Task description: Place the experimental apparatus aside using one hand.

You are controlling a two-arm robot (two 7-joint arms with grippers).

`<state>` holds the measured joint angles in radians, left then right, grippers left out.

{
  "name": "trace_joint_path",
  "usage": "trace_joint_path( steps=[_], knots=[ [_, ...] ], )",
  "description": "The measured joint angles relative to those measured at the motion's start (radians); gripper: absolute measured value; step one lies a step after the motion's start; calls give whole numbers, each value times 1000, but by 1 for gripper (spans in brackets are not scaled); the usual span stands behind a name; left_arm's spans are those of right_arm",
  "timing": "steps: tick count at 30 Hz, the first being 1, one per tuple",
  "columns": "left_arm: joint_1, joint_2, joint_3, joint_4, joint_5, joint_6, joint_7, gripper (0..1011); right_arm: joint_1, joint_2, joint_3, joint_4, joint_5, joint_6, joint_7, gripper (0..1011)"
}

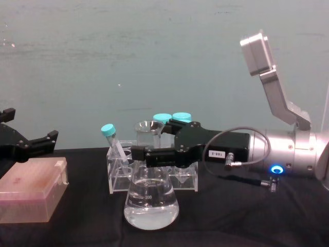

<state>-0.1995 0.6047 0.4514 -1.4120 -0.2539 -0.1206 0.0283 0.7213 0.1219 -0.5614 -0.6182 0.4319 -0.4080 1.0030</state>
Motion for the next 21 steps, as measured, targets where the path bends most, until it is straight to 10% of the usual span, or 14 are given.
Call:
trace_joint_path(
  steps=[21],
  knots=[
    [0,0,0,0,0,0,0,1000,1,-1,1,2,-3,5,-2,1003]
  ],
)
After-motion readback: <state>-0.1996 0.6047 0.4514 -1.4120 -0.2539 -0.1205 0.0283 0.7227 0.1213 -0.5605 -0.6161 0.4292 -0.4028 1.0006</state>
